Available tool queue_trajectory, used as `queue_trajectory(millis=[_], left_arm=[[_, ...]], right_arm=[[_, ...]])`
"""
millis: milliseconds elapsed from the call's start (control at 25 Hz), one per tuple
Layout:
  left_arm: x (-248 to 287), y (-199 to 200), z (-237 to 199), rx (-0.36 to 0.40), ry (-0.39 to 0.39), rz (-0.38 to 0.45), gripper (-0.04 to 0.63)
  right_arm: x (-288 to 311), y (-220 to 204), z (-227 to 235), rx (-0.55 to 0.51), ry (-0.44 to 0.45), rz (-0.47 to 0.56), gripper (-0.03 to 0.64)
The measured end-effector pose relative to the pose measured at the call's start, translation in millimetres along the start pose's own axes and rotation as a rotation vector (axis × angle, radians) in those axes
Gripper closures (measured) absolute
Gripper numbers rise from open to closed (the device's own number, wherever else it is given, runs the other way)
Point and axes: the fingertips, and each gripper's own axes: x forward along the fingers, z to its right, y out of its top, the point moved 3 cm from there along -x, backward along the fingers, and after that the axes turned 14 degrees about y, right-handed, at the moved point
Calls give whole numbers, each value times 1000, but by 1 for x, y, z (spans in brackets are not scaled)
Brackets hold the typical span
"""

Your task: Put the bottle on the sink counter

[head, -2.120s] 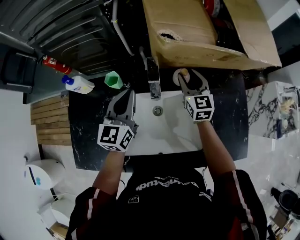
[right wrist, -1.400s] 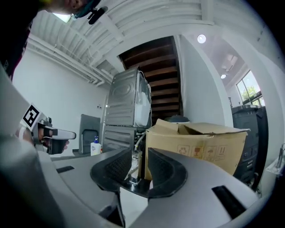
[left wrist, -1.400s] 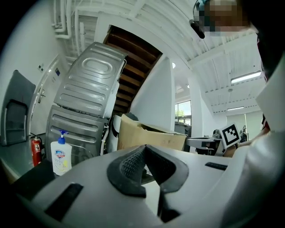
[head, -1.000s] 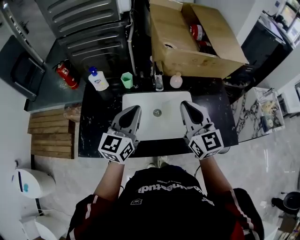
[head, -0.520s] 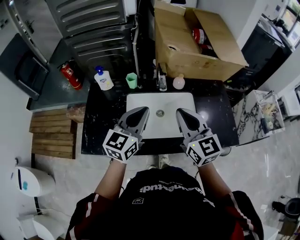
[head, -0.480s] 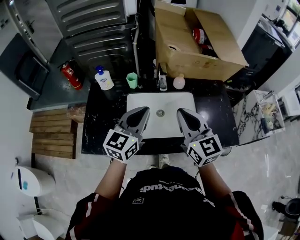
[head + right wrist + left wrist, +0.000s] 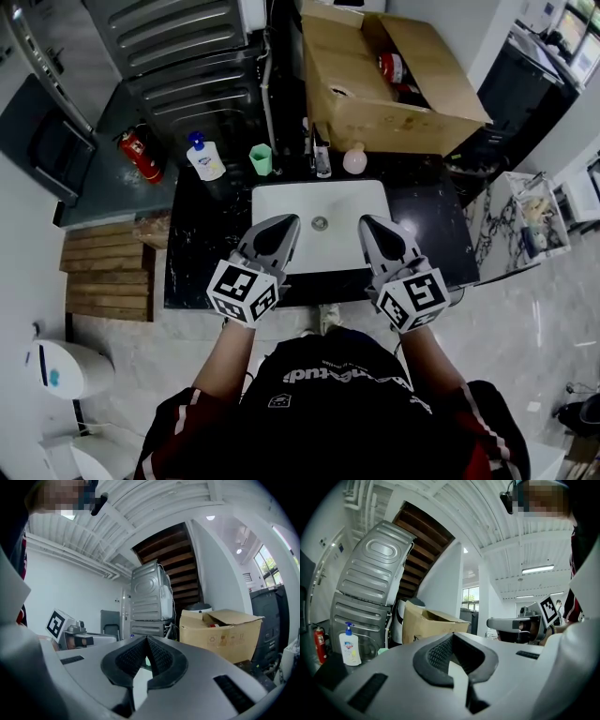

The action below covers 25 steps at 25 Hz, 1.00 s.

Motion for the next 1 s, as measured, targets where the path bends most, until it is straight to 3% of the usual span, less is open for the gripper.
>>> queue_trajectory(millis=[1000], left_arm=[[2,4,4,22,-12,3,581]], right_arm=[[-1,-3,3,2,-30,-2,577]])
